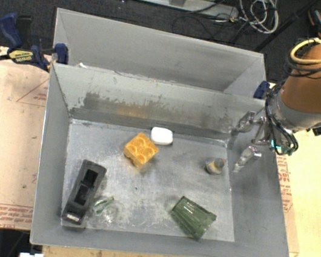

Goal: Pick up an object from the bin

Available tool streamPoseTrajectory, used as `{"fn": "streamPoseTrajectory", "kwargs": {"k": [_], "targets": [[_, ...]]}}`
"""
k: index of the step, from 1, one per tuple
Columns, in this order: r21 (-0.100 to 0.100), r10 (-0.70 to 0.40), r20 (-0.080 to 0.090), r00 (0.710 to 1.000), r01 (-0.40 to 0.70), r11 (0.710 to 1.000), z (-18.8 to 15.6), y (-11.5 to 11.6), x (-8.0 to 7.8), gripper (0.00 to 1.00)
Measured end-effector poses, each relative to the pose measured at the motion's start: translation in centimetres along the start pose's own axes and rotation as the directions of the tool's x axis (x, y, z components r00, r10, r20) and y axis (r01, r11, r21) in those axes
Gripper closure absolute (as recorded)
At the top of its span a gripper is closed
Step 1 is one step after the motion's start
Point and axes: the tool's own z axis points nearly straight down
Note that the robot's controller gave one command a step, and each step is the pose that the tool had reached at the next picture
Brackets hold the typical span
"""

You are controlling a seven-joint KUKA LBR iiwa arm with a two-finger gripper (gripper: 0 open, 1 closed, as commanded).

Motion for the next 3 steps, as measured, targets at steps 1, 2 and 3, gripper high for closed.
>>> {"fn": "streamPoseTrajectory", "kwargs": {"k": [1,2,3], "targets": [[0.001,-0.002,0.008,1.0,0.002,1.0,-0.5,0.1,-0.2,0.0],[0.006,-0.159,0.016,0.987,0.159,0.987,3.0,0.4,-0.2,0.0],[0.001,-0.289,0.004,0.957,0.289,0.957,3.5,0.9,0.2,0.0]]}}
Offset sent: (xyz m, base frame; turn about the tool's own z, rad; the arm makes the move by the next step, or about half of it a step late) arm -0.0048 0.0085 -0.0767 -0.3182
